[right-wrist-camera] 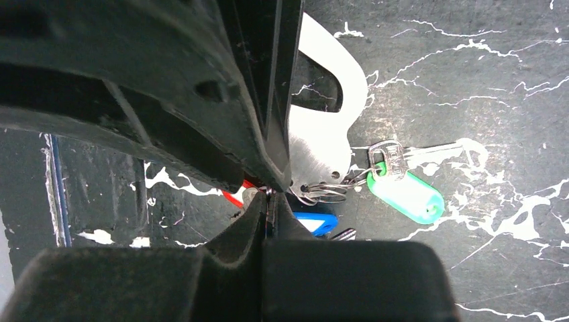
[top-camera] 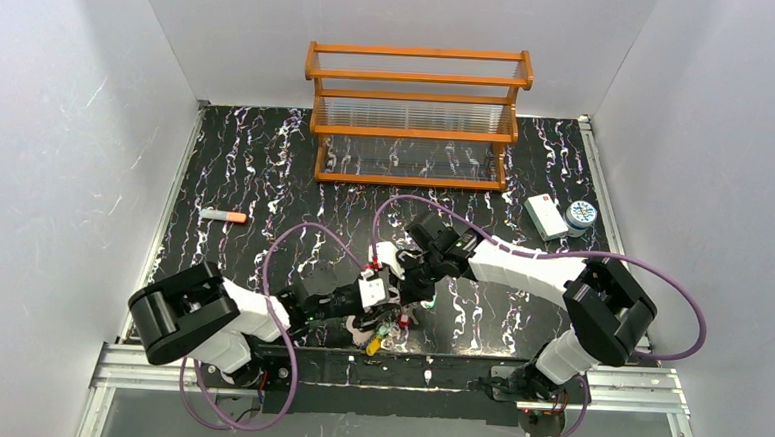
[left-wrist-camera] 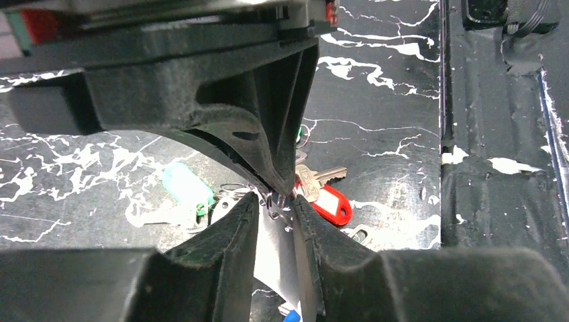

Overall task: Put the keys on the keyring
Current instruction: Adjust the key on the keyring.

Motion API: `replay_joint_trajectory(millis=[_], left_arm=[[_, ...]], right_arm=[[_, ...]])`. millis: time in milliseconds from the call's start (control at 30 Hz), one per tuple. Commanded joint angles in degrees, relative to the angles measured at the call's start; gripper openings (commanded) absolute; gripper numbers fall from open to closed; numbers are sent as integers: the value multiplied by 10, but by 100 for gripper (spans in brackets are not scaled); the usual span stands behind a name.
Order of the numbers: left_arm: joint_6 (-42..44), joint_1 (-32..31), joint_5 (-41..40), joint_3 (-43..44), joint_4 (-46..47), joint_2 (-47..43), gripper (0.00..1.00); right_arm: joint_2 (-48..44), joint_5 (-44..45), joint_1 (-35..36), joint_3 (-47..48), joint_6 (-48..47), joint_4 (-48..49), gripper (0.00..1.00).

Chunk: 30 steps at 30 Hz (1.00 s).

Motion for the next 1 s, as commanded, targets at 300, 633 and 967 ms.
replay_joint_trajectory(millis=[300,633,967], left_arm=[[5,-3,-4,3,14,-2,18],[7,-3,-1,13,15,15,0],[-43,-3,-53,-21,62,-19,0]], right_arm=[[-20,-28,0,6,2,14,1],[-19,-31,0,8,2,13,1],[-52,-30,-27,-55,42,103,34]])
